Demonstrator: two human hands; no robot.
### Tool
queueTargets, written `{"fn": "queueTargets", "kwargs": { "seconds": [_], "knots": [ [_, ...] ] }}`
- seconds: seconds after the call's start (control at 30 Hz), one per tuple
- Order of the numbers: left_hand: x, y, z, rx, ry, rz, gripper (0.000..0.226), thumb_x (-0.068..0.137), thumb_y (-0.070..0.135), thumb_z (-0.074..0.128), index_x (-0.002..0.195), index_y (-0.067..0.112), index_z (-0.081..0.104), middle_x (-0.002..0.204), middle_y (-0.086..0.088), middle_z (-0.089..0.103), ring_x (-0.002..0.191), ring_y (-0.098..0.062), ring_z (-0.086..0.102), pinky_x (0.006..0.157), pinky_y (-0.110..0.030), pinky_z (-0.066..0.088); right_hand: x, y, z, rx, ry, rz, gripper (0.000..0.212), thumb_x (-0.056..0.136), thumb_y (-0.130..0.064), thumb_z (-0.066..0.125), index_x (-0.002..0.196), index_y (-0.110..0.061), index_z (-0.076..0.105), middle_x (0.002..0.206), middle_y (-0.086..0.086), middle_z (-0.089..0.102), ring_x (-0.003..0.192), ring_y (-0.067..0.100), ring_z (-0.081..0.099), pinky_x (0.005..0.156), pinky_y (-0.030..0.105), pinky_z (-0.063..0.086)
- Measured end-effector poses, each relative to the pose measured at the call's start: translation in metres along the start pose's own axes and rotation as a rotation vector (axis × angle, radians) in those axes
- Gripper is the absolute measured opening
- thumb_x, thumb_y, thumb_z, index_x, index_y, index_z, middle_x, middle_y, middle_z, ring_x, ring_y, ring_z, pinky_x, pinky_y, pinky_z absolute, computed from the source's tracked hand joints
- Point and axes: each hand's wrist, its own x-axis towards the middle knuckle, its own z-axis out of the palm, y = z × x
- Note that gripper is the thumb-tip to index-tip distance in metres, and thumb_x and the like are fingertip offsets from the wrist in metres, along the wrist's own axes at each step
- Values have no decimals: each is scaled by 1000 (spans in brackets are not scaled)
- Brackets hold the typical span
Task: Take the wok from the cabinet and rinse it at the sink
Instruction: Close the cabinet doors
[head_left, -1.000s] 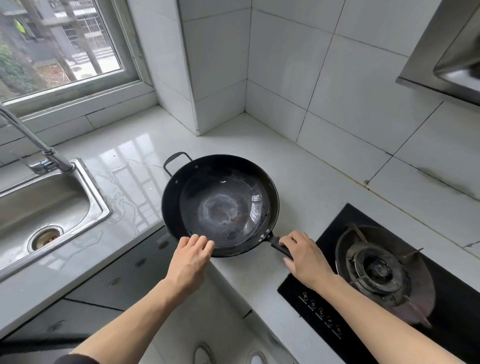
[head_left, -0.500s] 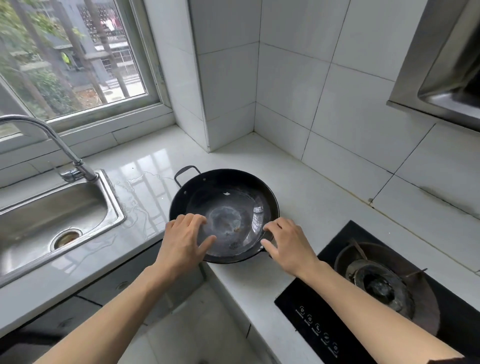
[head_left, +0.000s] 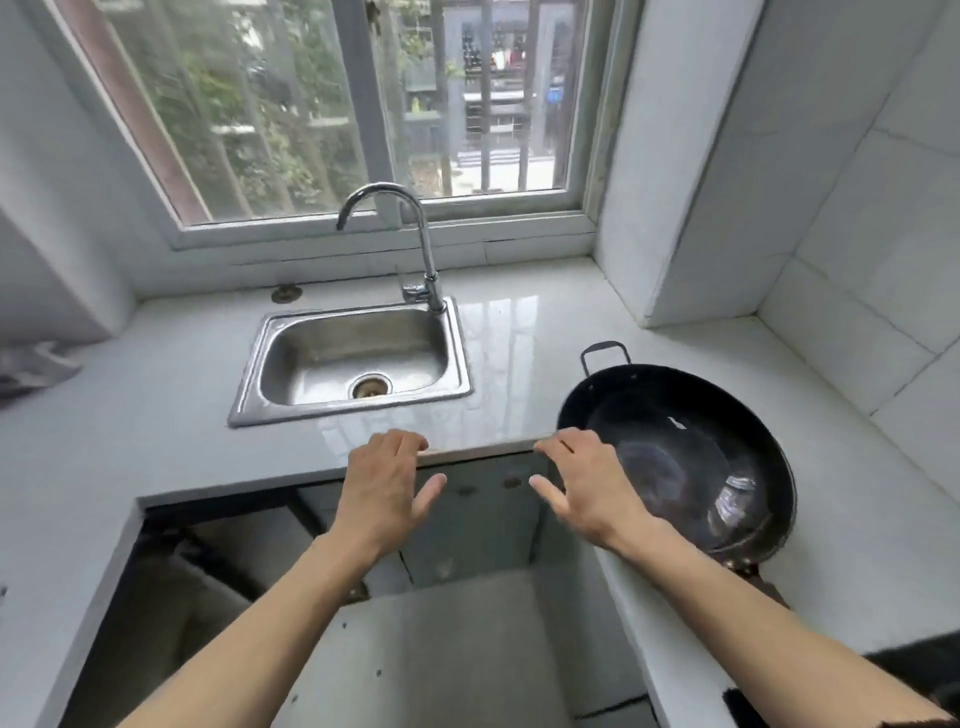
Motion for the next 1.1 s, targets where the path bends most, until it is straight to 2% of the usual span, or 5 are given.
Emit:
{"fn": "queueTargets", "kwargs": {
  "seconds": [0.13,0.37,0.57,0.93,1.1],
  "knots": [
    [-21,-70,-19,-9,95,-118,41,85,47,63,113,18,59,111,1,61,101,-22,57,87,-38,44,55,-66,19,4,-31,-136,42,92,-43,57,129,-23,54,132,2,51,122,24,43,101,41,35],
    [-103,-175,-54,18,220,-402,39,83,46,65,107,16,59,102,-2,60,91,-23,56,79,-38,46,119,-205,77,-5,-172,-441,42,92,-42,58,130,-23,55,134,3,51,123,25,43,99,42,36],
    [-188,-228,-77,63,260,-716,39,84,47,61,110,19,57,109,2,59,101,-24,54,83,-38,45,137,-308,121,12,-302,-733,41,92,-42,55,128,-24,53,131,1,51,121,24,43,97,39,35],
    [-272,-223,-59,88,272,-1192,36,89,46,60,114,20,55,115,6,56,107,-18,52,91,-33,45,143,-416,195,55,-591,-1137,51,95,-46,49,140,-25,43,143,-2,42,132,20,33,110,39,30],
    [-287,-194,-37,64,269,-1463,38,93,46,54,122,22,50,122,8,52,113,-14,47,97,-29,42,142,-438,230,31,-723,-1319,49,93,-44,51,137,-23,44,134,-1,46,123,22,40,101,37,36]
  ]
}}
